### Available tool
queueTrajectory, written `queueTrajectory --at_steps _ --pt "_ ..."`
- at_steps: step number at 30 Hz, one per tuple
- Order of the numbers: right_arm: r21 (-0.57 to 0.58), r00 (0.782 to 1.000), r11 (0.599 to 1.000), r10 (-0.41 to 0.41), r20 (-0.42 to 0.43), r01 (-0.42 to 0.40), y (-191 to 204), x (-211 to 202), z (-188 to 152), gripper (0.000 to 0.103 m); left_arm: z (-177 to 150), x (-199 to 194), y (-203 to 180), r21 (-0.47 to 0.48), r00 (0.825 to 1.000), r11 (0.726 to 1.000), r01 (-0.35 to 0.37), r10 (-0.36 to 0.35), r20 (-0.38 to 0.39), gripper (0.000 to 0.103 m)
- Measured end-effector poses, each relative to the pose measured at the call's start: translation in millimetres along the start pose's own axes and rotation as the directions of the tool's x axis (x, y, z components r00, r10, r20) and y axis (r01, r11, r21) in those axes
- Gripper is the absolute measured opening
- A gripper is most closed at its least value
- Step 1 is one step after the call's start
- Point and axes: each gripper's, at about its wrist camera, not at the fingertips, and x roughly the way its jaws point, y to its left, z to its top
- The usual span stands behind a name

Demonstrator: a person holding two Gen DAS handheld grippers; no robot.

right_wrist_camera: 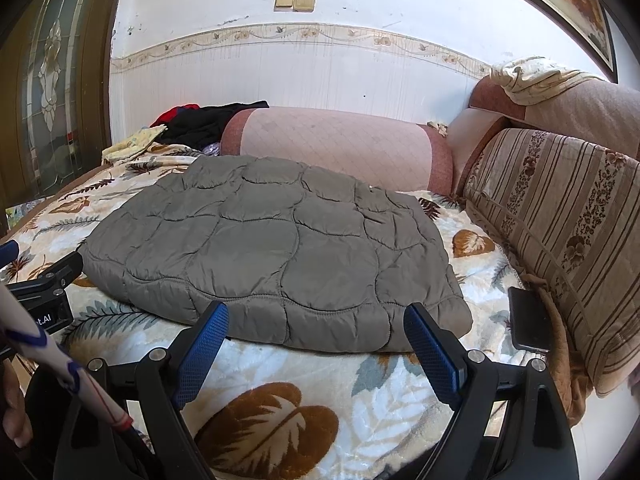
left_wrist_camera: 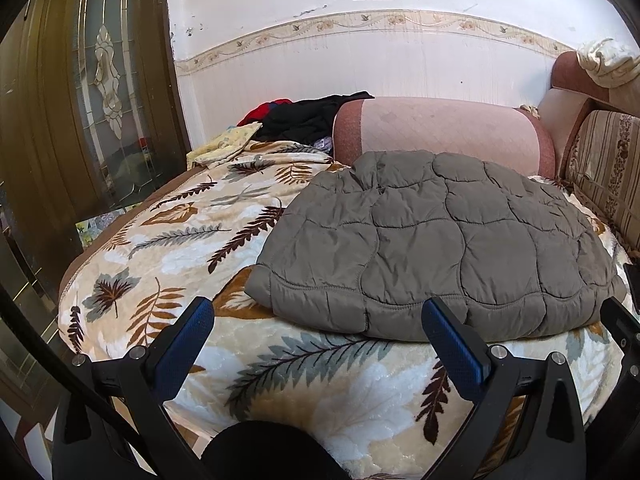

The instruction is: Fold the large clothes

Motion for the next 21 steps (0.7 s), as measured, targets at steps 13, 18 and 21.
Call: queueTrajectory --at_steps 13,18,21 --pt "-0.002 1.000 1.000 -0.002 0.009 0.002 1.1 -7.7 1.0 0.092 0.8 -7.5 1.8 -0.006 1.000 1.000 -0.004 0.004 0.011 0.103" --pt "0.001 1.000 1.000 0.003 0.005 -0.003 1.3 -7.5 0.7 0.093 0.5 -8.7 1.3 0.001 1.000 1.000 -0.004 0.004 0.010 0.103" --pt "0.004 1.000 1.000 0.004 -0.002 -0.004 0.1 -6.9 -0.3 0.093 0.0 -9.2 2.0 -0.001 1.000 1.000 0.001 -0.001 0.005 0.103"
